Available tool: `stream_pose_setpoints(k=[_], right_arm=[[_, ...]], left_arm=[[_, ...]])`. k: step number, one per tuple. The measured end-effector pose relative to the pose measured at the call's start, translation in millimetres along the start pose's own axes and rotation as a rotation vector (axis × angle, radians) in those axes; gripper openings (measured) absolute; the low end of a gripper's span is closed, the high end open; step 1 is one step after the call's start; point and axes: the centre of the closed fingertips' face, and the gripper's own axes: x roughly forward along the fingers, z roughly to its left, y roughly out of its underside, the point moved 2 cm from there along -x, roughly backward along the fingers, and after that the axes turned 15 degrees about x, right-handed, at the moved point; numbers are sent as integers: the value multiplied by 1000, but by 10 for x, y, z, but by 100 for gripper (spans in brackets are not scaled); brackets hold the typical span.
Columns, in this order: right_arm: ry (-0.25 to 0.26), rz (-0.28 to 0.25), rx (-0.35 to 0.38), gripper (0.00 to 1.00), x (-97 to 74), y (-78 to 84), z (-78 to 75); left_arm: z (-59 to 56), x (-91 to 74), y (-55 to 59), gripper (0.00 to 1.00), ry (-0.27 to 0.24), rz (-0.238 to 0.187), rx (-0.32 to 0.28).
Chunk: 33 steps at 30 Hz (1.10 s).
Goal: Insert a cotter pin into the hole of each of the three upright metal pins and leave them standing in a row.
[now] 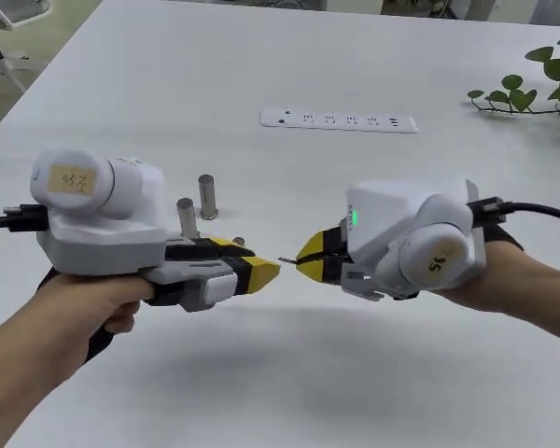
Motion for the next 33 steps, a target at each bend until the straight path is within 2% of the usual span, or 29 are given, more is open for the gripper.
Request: stream_pose_setpoints(k=[6, 20, 33], right_arm=[[-11, -18, -25, 0, -7, -75, 47], [-24, -37, -48, 0, -1, -154, 89], [-27, -39, -53, 0, 4, -149, 109]], left_arm=[[-45, 23, -4, 12, 22, -9, -38], [-71, 24, -12, 1, 38, -22, -72], [-83, 31, -1, 0, 47, -21, -67]])
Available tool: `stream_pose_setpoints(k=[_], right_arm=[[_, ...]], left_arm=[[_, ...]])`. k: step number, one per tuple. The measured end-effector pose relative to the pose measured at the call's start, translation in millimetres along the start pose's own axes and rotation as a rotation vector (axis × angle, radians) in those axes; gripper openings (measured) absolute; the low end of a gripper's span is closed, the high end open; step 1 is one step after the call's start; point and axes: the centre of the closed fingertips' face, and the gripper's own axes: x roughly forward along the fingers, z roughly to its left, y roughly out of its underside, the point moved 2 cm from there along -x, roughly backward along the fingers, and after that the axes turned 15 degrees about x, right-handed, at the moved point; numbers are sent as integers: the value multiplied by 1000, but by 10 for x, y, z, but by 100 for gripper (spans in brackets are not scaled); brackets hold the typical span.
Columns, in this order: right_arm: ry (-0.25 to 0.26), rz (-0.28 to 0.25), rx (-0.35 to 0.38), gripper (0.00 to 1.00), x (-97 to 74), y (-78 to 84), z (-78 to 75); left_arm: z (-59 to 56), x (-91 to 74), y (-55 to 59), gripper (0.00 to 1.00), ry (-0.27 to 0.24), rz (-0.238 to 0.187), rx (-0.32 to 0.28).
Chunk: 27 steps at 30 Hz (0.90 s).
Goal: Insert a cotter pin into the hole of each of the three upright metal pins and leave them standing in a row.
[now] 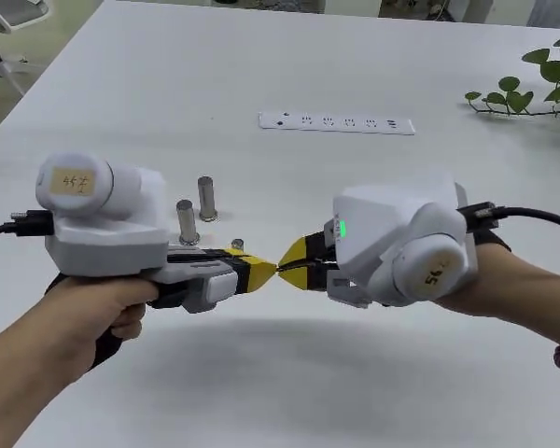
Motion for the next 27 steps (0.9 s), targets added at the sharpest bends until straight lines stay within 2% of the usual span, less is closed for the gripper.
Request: stream_pose_setpoints(k=[7, 8, 11, 27], right_arm=[[5, -13, 5, 0, -10, -19, -6], [6, -11, 5, 0, -8, -20, -10], [7, -8, -1, 0, -12, -19, -17], [5, -18, -22, 0, -18, -43, -4]], left_arm=[[-19, 17, 14, 0, 12, 8, 6], [-9, 16, 6, 0, 2, -1, 19], [-5, 19, 3, 0, 0, -11, -5], [-5, -8, -1, 0, 6, -26, 0]])
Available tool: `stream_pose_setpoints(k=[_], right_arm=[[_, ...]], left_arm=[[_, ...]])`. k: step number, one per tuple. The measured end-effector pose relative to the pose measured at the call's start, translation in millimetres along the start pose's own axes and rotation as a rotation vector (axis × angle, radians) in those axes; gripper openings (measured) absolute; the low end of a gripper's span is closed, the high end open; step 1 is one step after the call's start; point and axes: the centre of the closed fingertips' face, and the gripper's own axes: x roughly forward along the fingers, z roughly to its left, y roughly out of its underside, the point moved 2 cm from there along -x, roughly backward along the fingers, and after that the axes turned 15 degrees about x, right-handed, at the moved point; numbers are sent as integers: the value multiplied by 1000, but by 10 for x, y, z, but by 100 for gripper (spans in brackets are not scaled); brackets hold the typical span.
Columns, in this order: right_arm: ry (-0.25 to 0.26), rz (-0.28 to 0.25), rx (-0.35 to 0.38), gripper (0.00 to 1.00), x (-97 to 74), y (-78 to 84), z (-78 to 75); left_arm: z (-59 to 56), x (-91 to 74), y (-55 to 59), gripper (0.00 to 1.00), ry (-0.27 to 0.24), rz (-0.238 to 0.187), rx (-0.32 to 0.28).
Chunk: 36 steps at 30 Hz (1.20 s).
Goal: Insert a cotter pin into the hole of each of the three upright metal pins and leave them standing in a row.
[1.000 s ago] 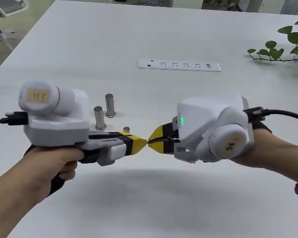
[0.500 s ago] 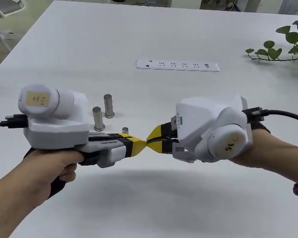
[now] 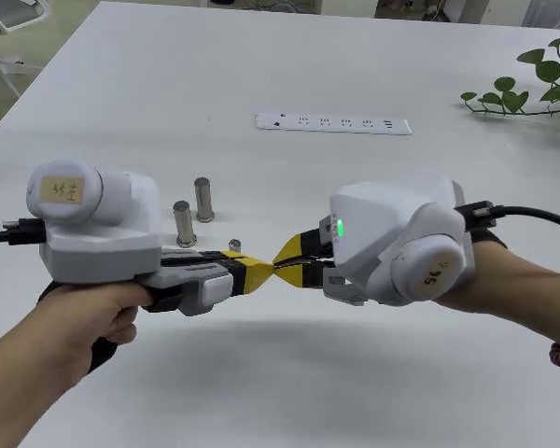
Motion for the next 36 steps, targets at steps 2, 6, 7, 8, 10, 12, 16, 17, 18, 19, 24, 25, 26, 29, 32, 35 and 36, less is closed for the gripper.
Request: stream_pose_setpoints(k=[2, 6, 7, 8, 10, 12, 16, 17, 18, 19, 24, 25, 26, 29, 32, 35, 36], right_arm=[[-1, 0, -2, 0, 3, 1, 7], [0, 1, -3, 0, 11, 4, 15], [1, 0, -2, 0, 13, 4, 14], [1, 1, 3, 0, 15, 9, 14], [0, 0, 17, 0, 14, 20, 14], [-6, -7, 52, 0, 6, 31, 10], [-15, -15, 114, 0, -10, 54, -1], [-18, -18, 136, 0, -11, 59, -4], [-21, -24, 153, 1, -14, 61, -6], [-28, -30, 185, 2, -15, 69, -9], [-56, -70, 338, 4, -22, 91, -22], [-59, -75, 350, 4, -20, 94, -28], [-75, -78, 395, 4, -19, 109, -14], [-109, -97, 490, 6, -13, 116, -4], [-147, -123, 611, 7, -22, 127, -10], [-170, -144, 679, 9, -27, 125, -15], [-185, -152, 710, 9, -33, 123, -2]], left_arm=[[-2, -2, 6, 0, 0, 2, -1], [-3, -2, 15, 0, 0, 4, -3], [-3, -2, 16, 0, -1, 4, -2], [-4, -2, 17, 0, 0, 4, -1], [-4, -4, 21, 0, 1, 7, 5], [4, -10, 27, 0, -3, 9, 12], [26, -29, 50, 0, -12, 16, 35], [29, -33, 55, 0, -13, 17, 39], [39, -39, 57, 0, -17, 13, 47], [39, -46, 69, 0, -14, 16, 49], [69, -64, 120, 0, -23, 21, 86], [71, -67, 126, 0, -22, 18, 89], [72, -71, 131, 0, -22, 14, 103], [72, -78, 149, 0, -19, 16, 143], [53, -90, 166, 0, -12, 17, 187], [46, -102, 194, 0, -5, 22, 231], [45, -107, 202, 0, -3, 25, 243]])
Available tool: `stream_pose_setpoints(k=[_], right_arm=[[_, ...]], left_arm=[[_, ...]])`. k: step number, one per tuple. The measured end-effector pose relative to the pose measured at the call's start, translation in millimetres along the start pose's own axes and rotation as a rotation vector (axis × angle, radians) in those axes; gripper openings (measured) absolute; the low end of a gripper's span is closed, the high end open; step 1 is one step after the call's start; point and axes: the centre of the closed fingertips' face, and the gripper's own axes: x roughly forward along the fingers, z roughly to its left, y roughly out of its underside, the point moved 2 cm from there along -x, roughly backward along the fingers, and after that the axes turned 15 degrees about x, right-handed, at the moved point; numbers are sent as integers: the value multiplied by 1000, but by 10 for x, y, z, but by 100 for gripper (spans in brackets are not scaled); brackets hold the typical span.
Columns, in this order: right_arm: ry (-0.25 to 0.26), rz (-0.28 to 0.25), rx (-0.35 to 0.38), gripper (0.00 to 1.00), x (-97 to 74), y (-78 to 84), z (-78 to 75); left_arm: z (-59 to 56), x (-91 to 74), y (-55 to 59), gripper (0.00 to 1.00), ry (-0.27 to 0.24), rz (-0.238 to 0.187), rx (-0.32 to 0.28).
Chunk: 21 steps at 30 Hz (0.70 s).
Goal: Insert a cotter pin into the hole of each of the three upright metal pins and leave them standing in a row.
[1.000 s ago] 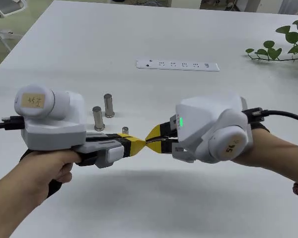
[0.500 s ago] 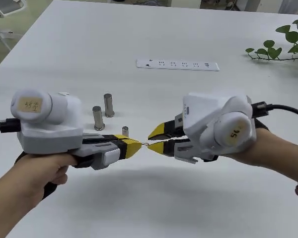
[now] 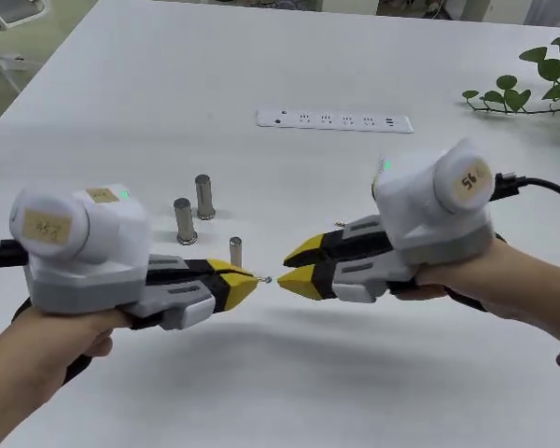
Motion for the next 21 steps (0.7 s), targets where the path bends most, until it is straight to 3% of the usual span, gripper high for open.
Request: stream_pose_setpoints(k=[4, 12, 21], right_arm=[[-39, -15, 67, 9, 0, 18, 44], [-85, -2, 95, 10, 25, 104, 81], [-125, -1, 111, 8, 40, 120, 115]], left_arm=[[-13, -18, 17, 0, 9, -10, 30], [-86, -29, -28, 0, 54, -48, 94], [-169, -24, -78, 0, 105, -74, 117]])
